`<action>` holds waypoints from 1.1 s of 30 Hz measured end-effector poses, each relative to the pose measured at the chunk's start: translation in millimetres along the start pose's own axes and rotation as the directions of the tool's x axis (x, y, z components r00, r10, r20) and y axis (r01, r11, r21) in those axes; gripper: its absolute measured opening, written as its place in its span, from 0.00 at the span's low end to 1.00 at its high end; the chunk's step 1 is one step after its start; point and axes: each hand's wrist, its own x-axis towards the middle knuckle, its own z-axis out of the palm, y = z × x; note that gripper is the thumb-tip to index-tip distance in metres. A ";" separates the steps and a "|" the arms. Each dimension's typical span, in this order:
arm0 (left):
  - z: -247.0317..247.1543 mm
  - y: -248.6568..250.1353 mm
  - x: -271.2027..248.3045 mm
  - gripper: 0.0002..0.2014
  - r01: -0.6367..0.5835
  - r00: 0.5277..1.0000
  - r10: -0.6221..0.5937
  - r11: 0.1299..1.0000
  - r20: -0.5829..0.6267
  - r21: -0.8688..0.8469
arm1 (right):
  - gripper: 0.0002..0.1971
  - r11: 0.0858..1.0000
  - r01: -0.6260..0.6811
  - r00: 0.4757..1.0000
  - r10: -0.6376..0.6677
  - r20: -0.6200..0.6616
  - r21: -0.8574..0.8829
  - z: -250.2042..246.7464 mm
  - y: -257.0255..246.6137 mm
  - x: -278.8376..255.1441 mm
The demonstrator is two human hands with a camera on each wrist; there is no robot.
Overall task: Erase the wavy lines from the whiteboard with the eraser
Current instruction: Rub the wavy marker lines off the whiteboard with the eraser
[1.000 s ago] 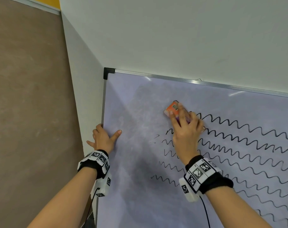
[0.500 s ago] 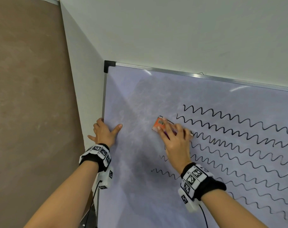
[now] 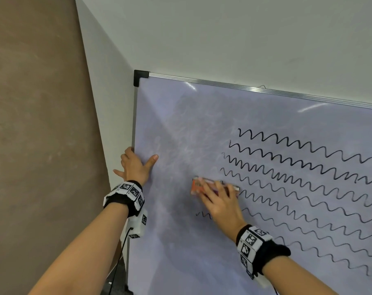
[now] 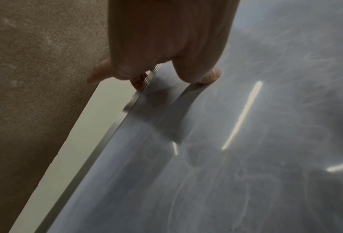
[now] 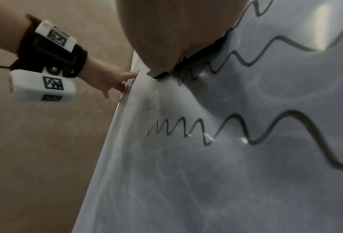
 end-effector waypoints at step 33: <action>-0.4 1.6 -2.6 0.45 0.010 1.000 -0.010 1.000 -0.007 -0.005 | 0.32 0.974 0.228 0.969 -0.227 0.097 0.009 21.4 -19.9 -39.7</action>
